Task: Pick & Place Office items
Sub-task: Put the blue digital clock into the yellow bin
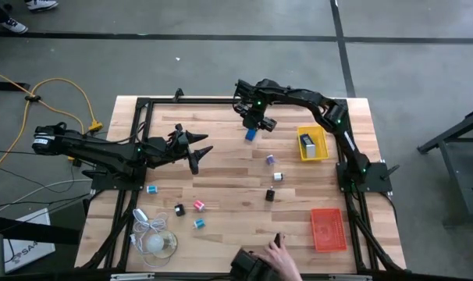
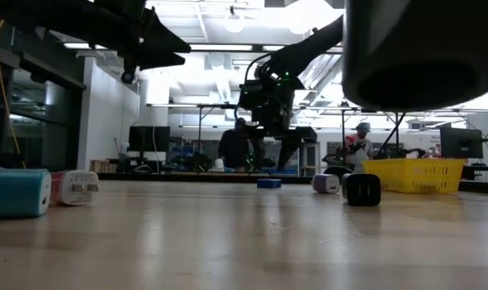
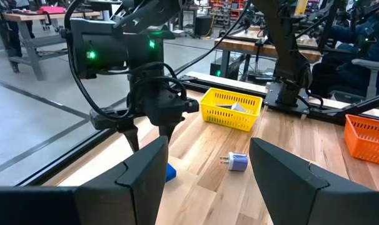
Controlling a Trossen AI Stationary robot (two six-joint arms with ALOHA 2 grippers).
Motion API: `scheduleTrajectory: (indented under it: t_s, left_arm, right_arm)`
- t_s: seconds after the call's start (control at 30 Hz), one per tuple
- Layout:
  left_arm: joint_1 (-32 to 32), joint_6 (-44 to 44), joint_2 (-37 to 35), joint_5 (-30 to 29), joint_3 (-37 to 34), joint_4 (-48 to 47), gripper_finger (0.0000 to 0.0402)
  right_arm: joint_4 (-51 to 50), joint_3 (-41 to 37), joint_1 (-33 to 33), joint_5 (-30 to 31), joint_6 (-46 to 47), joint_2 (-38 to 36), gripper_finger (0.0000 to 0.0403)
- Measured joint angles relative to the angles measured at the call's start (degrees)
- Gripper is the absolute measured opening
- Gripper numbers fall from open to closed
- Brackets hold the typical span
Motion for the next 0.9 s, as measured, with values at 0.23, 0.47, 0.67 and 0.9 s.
scheduleTrajectory:
  t_s: [0.23, 0.47, 0.67, 0.9]
  left_arm:
    - [-0.01, 0.00, 0.00, 0.00, 0.00, 0.03, 0.0218]
    - [0.01, -0.01, 0.00, 0.00, 0.00, 0.03, 0.0218]
    - [-0.01, -0.02, 0.00, 0.00, 0.00, 0.03, 0.0218]
    - [-0.01, 0.00, 0.00, 0.00, 0.00, 0.03, 0.0218]
  right_arm:
    - [-1.92, 0.00, -0.75, 0.12, 0.15, 0.01, 0.0231]
    - [-1.93, 0.00, -1.59, 0.05, 0.58, 0.01, 0.0231]
    - [-2.00, 0.00, -1.52, -1.13, -1.64, 0.01, 0.0231]
    - [-1.97, 0.00, -2.07, -2.86, -2.80, 0.03, 0.0231]
